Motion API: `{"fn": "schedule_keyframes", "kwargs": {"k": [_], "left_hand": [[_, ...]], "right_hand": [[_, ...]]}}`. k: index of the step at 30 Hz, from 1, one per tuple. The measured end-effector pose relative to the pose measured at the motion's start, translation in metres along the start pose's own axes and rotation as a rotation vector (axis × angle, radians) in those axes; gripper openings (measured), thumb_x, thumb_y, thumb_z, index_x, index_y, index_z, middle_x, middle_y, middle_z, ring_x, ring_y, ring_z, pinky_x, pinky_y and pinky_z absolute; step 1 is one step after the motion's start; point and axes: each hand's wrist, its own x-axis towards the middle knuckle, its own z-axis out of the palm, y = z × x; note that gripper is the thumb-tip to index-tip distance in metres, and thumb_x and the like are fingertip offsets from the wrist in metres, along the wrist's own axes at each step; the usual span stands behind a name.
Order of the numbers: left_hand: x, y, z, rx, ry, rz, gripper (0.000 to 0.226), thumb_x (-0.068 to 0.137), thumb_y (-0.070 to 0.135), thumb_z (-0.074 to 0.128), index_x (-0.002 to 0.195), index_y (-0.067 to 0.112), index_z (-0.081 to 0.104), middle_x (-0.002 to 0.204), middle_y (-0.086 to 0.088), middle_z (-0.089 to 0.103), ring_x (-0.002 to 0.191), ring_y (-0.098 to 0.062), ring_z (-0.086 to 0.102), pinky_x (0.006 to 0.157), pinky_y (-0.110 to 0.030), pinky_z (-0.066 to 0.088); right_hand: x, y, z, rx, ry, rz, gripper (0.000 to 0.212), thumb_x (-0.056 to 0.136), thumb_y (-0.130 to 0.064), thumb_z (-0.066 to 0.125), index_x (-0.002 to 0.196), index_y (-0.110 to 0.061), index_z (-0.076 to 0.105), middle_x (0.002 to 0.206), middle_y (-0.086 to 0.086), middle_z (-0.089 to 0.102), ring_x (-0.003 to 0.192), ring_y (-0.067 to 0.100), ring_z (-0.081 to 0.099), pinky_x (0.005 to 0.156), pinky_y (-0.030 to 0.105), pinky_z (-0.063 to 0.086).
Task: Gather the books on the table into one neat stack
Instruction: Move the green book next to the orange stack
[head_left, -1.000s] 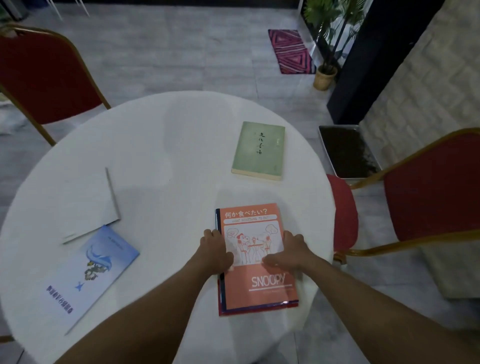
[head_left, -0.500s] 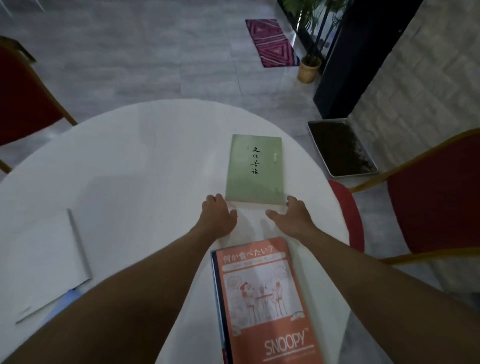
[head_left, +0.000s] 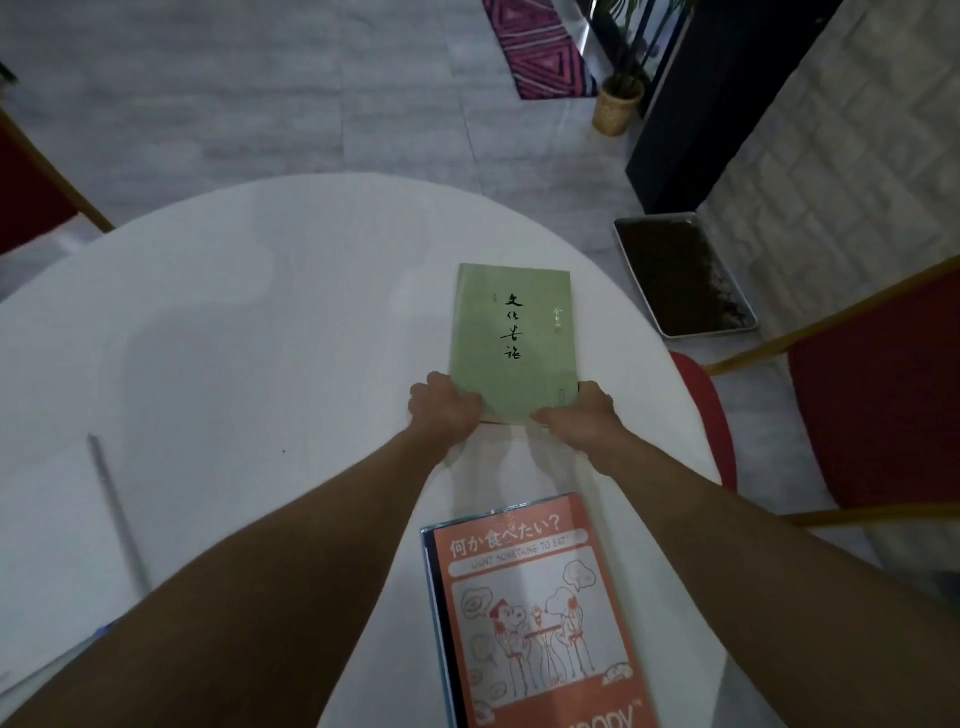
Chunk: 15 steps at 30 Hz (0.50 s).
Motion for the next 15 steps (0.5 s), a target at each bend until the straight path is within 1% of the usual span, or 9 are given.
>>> {"fn": "schedule_keyframes", "kwargs": {"k": [4,6,7,8,9,10,11,13,15], "left_hand": [[-0.004,-0.008,-0.015,-0.241,-0.111,-0.031,0.044,0.082,0.01,0.06,0.122,-0.001,0.048,0.119,-0.015,0.056,0.106,-0.03,0.059,0.086,-0.037,0.054],[-0.013,-0.012,-0.022,-0.323,-0.156,-0.019,0.029,0.085,0.001,0.058,0.112,-0.002,0.049,0.112,-0.014,0.058,0.097,-0.026,0.061,0.083,-0.035,0.055],[-0.019,-0.015,-0.026,-0.366,-0.171,-0.024,0.025,0.086,-0.001,0.057,0.109,0.0,0.048,0.112,-0.015,0.057,0.097,-0.025,0.061,0.085,-0.037,0.055],[-0.025,-0.018,-0.029,-0.405,-0.18,-0.032,0.026,0.087,-0.001,0.055,0.11,0.001,0.045,0.115,-0.015,0.055,0.101,-0.027,0.06,0.091,-0.042,0.055],[-0.031,-0.02,-0.033,-0.433,-0.183,-0.033,0.03,0.087,-0.001,0.054,0.115,0.0,0.042,0.119,-0.017,0.053,0.108,-0.031,0.059,0.096,-0.046,0.053],[-0.037,-0.022,-0.038,-0.446,-0.188,-0.03,0.035,0.087,-0.001,0.052,0.12,-0.004,0.041,0.123,-0.019,0.052,0.114,-0.034,0.057,0.1,-0.05,0.05],[-0.043,-0.024,-0.042,-0.456,-0.203,-0.024,0.038,0.088,-0.001,0.05,0.124,-0.008,0.04,0.127,-0.022,0.051,0.117,-0.035,0.055,0.101,-0.051,0.049],[-0.056,-0.03,-0.053,-0.5,-0.244,-0.02,0.037,0.09,-0.004,0.046,0.126,-0.013,0.044,0.128,-0.024,0.054,0.119,-0.035,0.056,0.102,-0.046,0.05],[-0.073,-0.037,-0.066,-0.585,-0.286,-0.011,0.035,0.092,-0.006,0.042,0.125,-0.015,0.05,0.126,-0.023,0.06,0.118,-0.034,0.059,0.1,-0.038,0.051]], "right_hand": [[-0.004,0.0,-0.003,0.044,-0.115,0.058,0.05,0.068,-0.016,0.084,0.114,-0.003,0.07,0.114,0.013,0.071,0.103,0.027,0.07,0.086,0.036,0.061],[-0.009,-0.004,-0.003,0.127,-0.134,0.079,0.035,0.069,-0.013,0.083,0.1,-0.005,0.072,0.101,0.009,0.075,0.088,0.021,0.072,0.067,0.03,0.058],[-0.013,-0.007,-0.003,0.168,-0.137,0.09,0.027,0.07,-0.014,0.083,0.094,-0.007,0.071,0.094,0.007,0.075,0.079,0.018,0.071,0.057,0.026,0.055],[-0.017,-0.01,-0.002,0.203,-0.147,0.095,0.026,0.072,-0.015,0.084,0.092,-0.008,0.068,0.09,0.006,0.074,0.076,0.017,0.071,0.052,0.025,0.054],[-0.021,-0.013,-0.001,0.234,-0.167,0.102,0.032,0.073,-0.016,0.085,0.096,-0.008,0.066,0.093,0.007,0.073,0.079,0.02,0.072,0.052,0.027,0.057],[-0.026,-0.017,0.001,0.272,-0.187,0.113,0.04,0.073,-0.017,0.086,0.104,-0.005,0.063,0.099,0.01,0.073,0.085,0.025,0.073,0.057,0.032,0.061],[-0.031,-0.021,0.003,0.302,-0.204,0.126,0.048,0.074,-0.017,0.087,0.111,-0.003,0.06,0.104,0.013,0.072,0.089,0.029,0.074,0.06,0.035,0.062],[-0.044,-0.029,0.006,0.351,-0.244,0.129,0.056,0.075,-0.016,0.087,0.12,0.0,0.058,0.109,0.017,0.073,0.089,0.032,0.075,0.06,0.034,0.061],[-0.057,-0.035,0.009,0.39,-0.29,0.102,0.061,0.076,-0.013,0.087,0.126,0.003,0.057,0.112,0.018,0.073,0.091,0.033,0.076,0.065,0.035,0.062]]}}
